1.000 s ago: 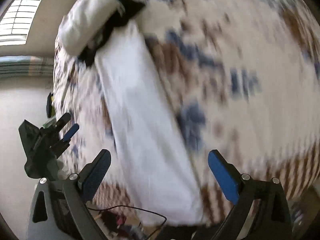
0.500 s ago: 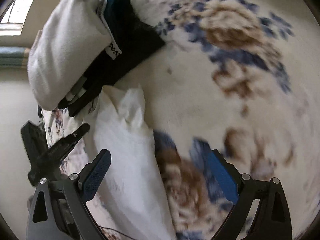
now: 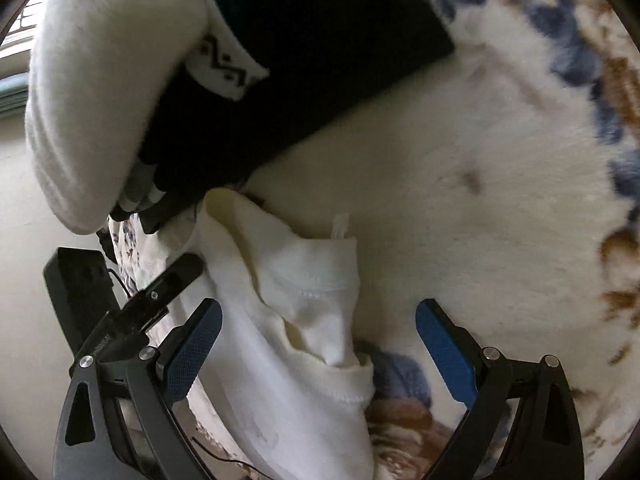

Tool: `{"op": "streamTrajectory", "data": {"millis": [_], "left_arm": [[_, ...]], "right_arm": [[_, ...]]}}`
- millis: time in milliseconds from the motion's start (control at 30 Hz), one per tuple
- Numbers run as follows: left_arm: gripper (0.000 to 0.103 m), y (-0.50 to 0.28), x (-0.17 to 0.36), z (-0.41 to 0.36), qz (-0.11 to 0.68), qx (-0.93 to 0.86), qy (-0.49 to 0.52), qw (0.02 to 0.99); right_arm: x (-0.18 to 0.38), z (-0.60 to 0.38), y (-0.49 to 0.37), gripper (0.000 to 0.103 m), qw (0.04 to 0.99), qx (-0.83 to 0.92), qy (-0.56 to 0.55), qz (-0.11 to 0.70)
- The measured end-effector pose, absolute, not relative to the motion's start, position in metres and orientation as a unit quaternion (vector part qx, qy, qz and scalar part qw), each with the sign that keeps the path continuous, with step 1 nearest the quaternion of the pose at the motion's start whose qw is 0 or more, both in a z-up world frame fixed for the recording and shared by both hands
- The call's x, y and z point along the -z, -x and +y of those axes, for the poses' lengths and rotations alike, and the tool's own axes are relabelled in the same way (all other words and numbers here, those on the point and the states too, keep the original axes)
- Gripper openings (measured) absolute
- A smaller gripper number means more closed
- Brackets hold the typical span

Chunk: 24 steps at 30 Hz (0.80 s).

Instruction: Fold small clothes

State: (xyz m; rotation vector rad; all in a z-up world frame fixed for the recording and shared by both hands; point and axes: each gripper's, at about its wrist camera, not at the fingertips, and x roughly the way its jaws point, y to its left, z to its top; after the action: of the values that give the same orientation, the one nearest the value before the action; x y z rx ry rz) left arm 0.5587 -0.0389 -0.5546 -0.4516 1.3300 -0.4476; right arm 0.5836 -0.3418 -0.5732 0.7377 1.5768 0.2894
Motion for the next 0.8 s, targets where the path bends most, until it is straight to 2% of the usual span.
{"op": "streamTrajectory", "data": {"millis": [33,67,100,267,467,667,800], "left_arm": [[0.004,-0.557,0.553,-0.041,0.605,0.213,0.202,0.74],[0.003,-0.555,0.549,-0.042,0.6,0.217,0.194,0.745],[0.003,-0.554,0.544,-0.045,0.593,0.225,0.182,0.752],[0.003,-0.544,0.518,-0.047,0.573,0.236,0.161,0.768],[0.003,-0.509,0.456,-0.034,0.532,0.261,0.168,0.787],[0.003,-0.421,0.401,-0.012,0.515,0.287,0.155,0.793],[0.003,-0.356,0.41,-0.002,0.544,0.286,0.16,0.773]], "right_arm": [[0.571,-0.34,-0.584,0.081,0.641,-0.13,-0.324,0.684],[0.569,-0.339,-0.584,0.037,0.646,-0.132,-0.323,0.679],[0.567,-0.335,-0.583,0.01,0.649,-0.13,-0.317,0.679],[0.545,-0.326,-0.566,0.008,0.678,-0.138,-0.31,0.652],[0.494,-0.322,-0.528,0.007,0.703,-0.15,-0.326,0.614],[0.437,-0.303,-0.453,0.007,0.726,-0.167,-0.317,0.587],[0.422,-0.287,-0.392,0.007,0.729,-0.17,-0.298,0.592]]}}
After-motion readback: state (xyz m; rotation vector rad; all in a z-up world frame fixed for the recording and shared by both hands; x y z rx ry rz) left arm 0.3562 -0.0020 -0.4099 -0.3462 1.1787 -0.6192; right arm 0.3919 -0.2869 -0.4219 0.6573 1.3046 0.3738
